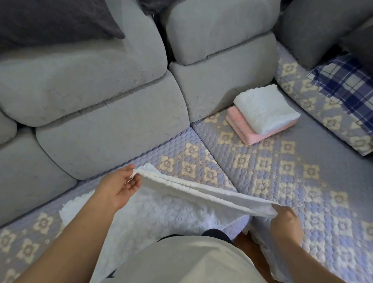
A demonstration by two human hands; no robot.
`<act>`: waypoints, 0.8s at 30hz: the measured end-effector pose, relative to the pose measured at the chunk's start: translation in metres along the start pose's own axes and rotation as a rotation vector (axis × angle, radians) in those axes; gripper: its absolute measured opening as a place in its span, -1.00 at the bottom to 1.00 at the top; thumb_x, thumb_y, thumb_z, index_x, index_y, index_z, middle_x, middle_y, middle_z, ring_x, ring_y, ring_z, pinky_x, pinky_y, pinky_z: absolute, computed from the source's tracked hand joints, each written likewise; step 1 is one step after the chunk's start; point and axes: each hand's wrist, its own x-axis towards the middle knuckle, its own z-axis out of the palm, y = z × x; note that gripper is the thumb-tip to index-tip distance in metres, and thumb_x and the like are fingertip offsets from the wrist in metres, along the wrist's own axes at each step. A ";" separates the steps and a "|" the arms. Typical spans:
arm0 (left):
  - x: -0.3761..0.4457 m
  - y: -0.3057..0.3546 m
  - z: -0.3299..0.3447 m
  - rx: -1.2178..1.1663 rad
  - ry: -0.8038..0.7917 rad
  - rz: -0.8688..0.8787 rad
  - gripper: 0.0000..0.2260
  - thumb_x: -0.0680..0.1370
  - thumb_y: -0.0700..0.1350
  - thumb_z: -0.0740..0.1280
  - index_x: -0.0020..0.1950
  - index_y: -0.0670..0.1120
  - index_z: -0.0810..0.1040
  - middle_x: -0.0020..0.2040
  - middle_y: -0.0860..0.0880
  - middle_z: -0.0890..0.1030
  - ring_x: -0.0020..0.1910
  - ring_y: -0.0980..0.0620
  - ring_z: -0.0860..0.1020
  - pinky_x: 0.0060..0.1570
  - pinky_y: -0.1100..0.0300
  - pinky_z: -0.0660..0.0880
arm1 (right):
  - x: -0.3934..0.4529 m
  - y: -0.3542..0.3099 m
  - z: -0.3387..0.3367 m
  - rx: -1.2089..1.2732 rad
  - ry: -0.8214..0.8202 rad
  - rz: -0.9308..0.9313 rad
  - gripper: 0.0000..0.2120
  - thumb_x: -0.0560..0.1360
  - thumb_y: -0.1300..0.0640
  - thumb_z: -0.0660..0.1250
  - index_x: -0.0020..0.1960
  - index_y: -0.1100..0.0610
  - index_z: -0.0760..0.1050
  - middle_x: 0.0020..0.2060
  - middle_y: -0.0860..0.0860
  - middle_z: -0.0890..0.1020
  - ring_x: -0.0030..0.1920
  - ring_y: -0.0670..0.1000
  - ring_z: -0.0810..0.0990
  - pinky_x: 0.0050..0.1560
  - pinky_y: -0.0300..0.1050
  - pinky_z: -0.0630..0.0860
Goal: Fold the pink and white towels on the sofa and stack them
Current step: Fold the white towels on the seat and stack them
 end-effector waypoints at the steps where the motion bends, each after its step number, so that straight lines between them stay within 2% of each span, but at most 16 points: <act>1: -0.003 0.000 0.003 0.062 -0.017 0.006 -0.83 0.66 -0.31 0.17 0.05 -0.16 0.55 -0.06 -0.16 0.57 -0.13 -0.02 0.54 -0.05 0.09 0.51 | 0.003 -0.003 0.004 0.019 -0.030 0.123 -0.56 0.55 0.33 0.14 0.38 0.12 0.50 0.41 0.12 0.41 0.23 0.23 0.51 0.18 0.18 0.53; 3: -0.013 -0.002 0.010 0.148 -0.068 -0.006 -0.85 0.64 -0.33 0.20 0.02 -0.21 0.55 -0.06 -0.21 0.59 -0.10 -0.10 0.58 -0.02 0.05 0.54 | 0.004 -0.016 0.009 -0.016 -0.111 0.333 -0.59 0.61 0.20 0.12 0.43 0.18 0.41 0.46 0.17 0.31 0.36 0.27 0.38 0.30 0.18 0.44; 4: -0.018 -0.003 0.013 0.182 -0.096 -0.020 -0.88 0.62 -0.34 0.22 0.02 -0.24 0.56 -0.05 -0.23 0.60 -0.08 -0.14 0.61 -0.02 0.02 0.56 | 0.003 -0.027 0.010 -0.018 -0.141 0.352 -0.60 0.61 0.17 0.12 0.43 0.20 0.41 0.43 0.17 0.34 0.37 0.25 0.36 0.30 0.14 0.42; 5: -0.023 -0.006 0.016 0.220 -0.121 -0.037 -0.90 0.61 -0.35 0.25 0.03 -0.27 0.56 -0.03 -0.25 0.62 -0.05 -0.17 0.63 -0.01 0.00 0.58 | 0.000 -0.041 0.014 0.001 -0.157 0.251 -0.64 0.61 0.18 0.12 0.37 0.20 0.45 0.32 0.14 0.44 0.31 0.20 0.43 0.22 0.06 0.48; 6: -0.027 -0.008 0.018 0.252 -0.142 -0.052 -0.90 0.59 -0.36 0.28 0.05 -0.29 0.57 -0.01 -0.26 0.63 -0.02 -0.19 0.65 0.00 -0.01 0.59 | -0.005 -0.061 0.020 0.048 -0.241 0.130 -0.68 0.61 0.21 0.13 0.31 0.18 0.49 0.14 0.07 0.51 0.18 0.13 0.52 0.10 -0.03 0.52; 7: -0.029 -0.012 0.020 0.270 -0.155 -0.062 -0.90 0.58 -0.37 0.29 0.06 -0.31 0.57 0.01 -0.26 0.63 0.00 -0.20 0.66 0.03 -0.03 0.60 | -0.015 -0.080 0.029 0.064 -0.369 -0.016 -0.75 0.61 0.19 0.16 0.22 0.14 0.53 -0.01 -0.01 0.49 0.08 0.08 0.55 0.02 -0.10 0.52; 8: -0.031 -0.015 0.021 0.280 -0.160 -0.071 -0.90 0.58 -0.38 0.29 0.06 -0.31 0.57 0.02 -0.26 0.63 0.01 -0.19 0.66 0.06 -0.04 0.60 | -0.025 -0.097 0.042 0.071 -0.491 -0.181 -0.79 0.59 0.11 0.22 0.18 0.07 0.54 -0.07 -0.08 0.46 0.04 0.03 0.54 -0.03 -0.14 0.49; 9: -0.033 -0.018 0.021 0.290 -0.162 -0.076 -0.89 0.57 -0.38 0.29 0.06 -0.31 0.57 0.01 -0.25 0.63 0.02 -0.19 0.66 0.08 -0.05 0.60 | -0.039 -0.115 0.050 0.099 -0.545 -0.324 -0.78 0.53 -0.01 0.29 0.15 -0.03 0.56 -0.05 -0.15 0.46 0.05 -0.04 0.53 -0.01 -0.16 0.47; 11: -0.037 -0.023 0.023 0.334 -0.155 -0.069 -0.88 0.57 -0.39 0.28 0.04 -0.30 0.58 0.01 -0.22 0.62 0.05 -0.20 0.66 0.11 -0.06 0.59 | -0.062 -0.143 0.061 0.150 -0.527 -0.548 -0.64 0.44 -0.09 0.37 0.23 -0.10 0.55 0.07 -0.21 0.50 0.12 -0.14 0.47 0.19 -0.14 0.44; 13: -0.042 -0.025 0.025 0.404 -0.149 -0.043 -0.85 0.57 -0.40 0.24 0.02 -0.28 0.59 0.03 -0.21 0.62 0.08 -0.19 0.64 0.14 -0.04 0.58 | -0.081 -0.163 0.065 0.155 -0.507 -0.775 -0.60 0.48 -0.01 0.38 0.31 -0.02 0.51 0.19 -0.12 0.56 0.20 -0.11 0.48 0.32 -0.17 0.38; 16: -0.048 -0.026 0.026 0.465 -0.140 -0.019 -0.82 0.58 -0.38 0.23 0.03 -0.24 0.62 0.08 -0.22 0.62 0.10 -0.19 0.62 0.10 0.01 0.58 | -0.096 -0.178 0.064 0.312 -0.372 -0.961 -0.67 0.50 0.11 0.37 0.26 0.08 0.52 0.16 -0.05 0.57 0.17 -0.11 0.50 0.25 -0.32 0.36; 21: -0.055 -0.024 0.030 0.398 -0.164 -0.018 -0.82 0.58 -0.40 0.21 0.05 -0.26 0.59 0.03 -0.28 0.65 0.04 -0.22 0.66 0.09 0.00 0.59 | -0.110 -0.186 0.062 0.346 -0.364 -0.902 -0.75 0.52 0.08 0.39 0.18 0.08 0.56 0.06 -0.07 0.63 0.06 -0.08 0.58 0.15 -0.13 0.51; 24: -0.059 -0.023 0.032 0.331 -0.170 -0.028 -0.83 0.58 -0.42 0.21 0.06 -0.29 0.56 0.02 -0.31 0.65 0.02 -0.24 0.68 0.09 -0.04 0.61 | -0.109 -0.190 0.063 0.442 -0.241 -0.789 -0.65 0.49 0.07 0.42 0.25 0.07 0.48 0.13 -0.08 0.55 0.08 -0.12 0.55 0.08 -0.22 0.50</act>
